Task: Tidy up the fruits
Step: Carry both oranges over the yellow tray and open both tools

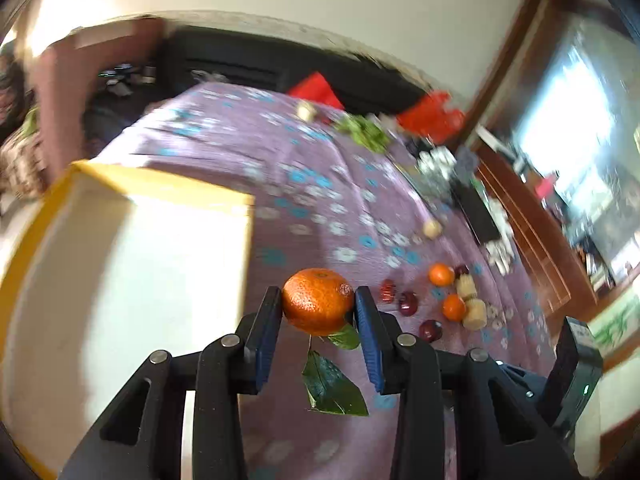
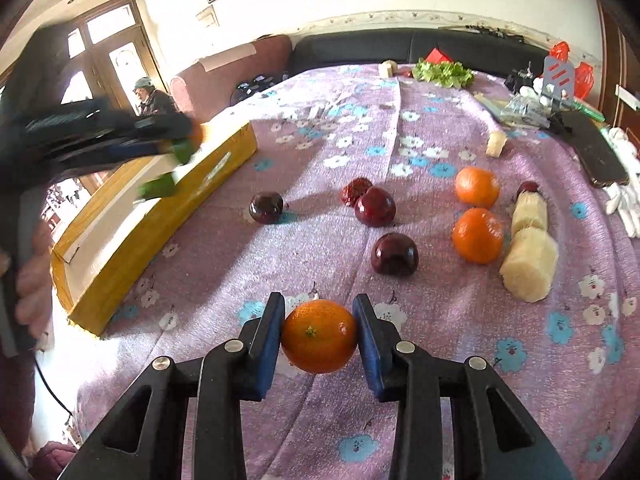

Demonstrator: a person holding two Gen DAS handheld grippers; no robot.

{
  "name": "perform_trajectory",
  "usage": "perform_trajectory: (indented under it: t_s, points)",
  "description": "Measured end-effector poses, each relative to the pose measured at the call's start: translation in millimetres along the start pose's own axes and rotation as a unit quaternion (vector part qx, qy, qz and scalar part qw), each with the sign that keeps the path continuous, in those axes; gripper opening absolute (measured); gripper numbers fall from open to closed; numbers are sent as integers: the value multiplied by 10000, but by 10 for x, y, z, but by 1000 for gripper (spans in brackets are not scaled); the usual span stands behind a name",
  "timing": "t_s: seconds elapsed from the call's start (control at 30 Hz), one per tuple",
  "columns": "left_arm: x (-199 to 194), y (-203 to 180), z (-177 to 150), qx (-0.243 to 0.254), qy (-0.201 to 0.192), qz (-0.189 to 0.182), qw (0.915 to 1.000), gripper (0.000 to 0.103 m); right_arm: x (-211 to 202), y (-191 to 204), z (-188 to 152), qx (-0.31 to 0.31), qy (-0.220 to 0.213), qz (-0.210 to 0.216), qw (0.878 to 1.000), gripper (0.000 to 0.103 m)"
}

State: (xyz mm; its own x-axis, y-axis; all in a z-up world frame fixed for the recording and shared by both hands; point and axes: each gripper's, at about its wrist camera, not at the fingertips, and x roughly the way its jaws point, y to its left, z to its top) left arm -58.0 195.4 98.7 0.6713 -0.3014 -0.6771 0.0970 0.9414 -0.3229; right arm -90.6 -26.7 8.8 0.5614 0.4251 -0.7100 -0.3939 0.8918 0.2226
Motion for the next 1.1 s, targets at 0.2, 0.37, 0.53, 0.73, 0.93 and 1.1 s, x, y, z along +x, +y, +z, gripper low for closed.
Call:
perform_trajectory:
  t_s: [0.2, 0.37, 0.53, 0.73, 0.93, 1.1]
  points:
    - [-661, 630, -208, -301, -451, 887, 9946, 36, -286, 470, 233, -274, -206, 391, 9986, 39]
    - [-836, 1148, -379, -612, -479, 1703, 9823, 36, -122, 1073, 493, -611, -31, 1034, 9928, 39]
    - [-824, 1508, -480, -914, -320, 2075, 9734, 36, 343, 1735, 618, -960, 370, 1431, 9844, 39]
    - [-807, 1617, -518, -896, -301, 2160, 9718, 37, 931, 2314, 455, -1365, 978, 1466, 9748, 40]
    - [-920, 1723, -586, -1040, -425, 2067, 9719, 44, 1215, 2526, 333, -1572, 1141, 1280, 9726, 41]
    - [-1271, 1654, -562, -1069, -998, 2060, 9676, 66, 1043, 2502, 368, -1595, 927, 1295, 9743, 51]
